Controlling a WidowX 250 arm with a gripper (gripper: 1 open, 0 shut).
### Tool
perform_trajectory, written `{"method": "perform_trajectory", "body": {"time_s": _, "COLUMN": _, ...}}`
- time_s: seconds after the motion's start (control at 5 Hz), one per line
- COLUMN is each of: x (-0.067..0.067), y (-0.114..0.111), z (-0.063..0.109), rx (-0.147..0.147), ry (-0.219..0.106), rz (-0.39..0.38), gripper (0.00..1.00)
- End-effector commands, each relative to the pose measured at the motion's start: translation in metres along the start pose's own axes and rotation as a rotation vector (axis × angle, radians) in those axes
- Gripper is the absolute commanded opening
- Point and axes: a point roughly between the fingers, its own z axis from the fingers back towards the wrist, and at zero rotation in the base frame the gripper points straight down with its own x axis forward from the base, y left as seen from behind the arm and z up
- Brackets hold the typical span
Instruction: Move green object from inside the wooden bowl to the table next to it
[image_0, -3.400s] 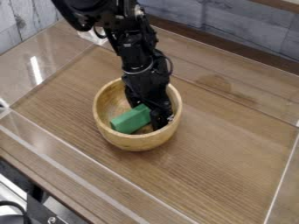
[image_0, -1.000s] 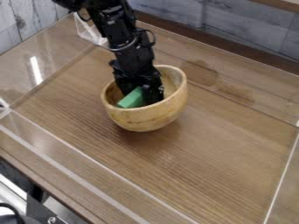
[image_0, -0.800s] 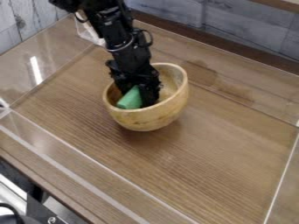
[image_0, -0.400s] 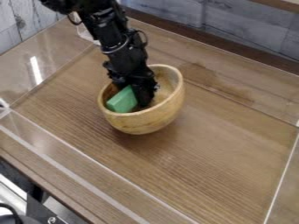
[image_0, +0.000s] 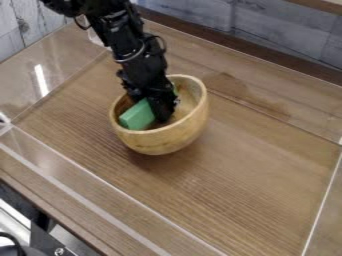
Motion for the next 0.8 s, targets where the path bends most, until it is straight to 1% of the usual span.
{"method": "perform_trajectory", "body": {"time_s": 0.0, "x": 0.003, "y": -0.016, "z": 0.001, "rx": -0.02, "ry": 0.031, "rz": -0.042, "gripper": 0.0}}
{"method": "perform_trajectory", "body": {"time_s": 0.2, "x": 0.011, "y": -0.028, "z": 0.001, "rx": -0.033, "ry": 0.046, "rz": -0.083, "gripper": 1.0}}
{"method": "perform_trajectory", "body": {"time_s": 0.4, "x": 0.003, "y": -0.038, "z": 0.002, "rx": -0.039, "ry": 0.047, "rz": -0.099, "gripper": 1.0}}
{"method": "perform_trajectory", "body": {"time_s": 0.6, "x": -0.003, "y": -0.046, "z": 0.002, "rx": -0.038, "ry": 0.046, "rz": -0.1, "gripper": 0.0}}
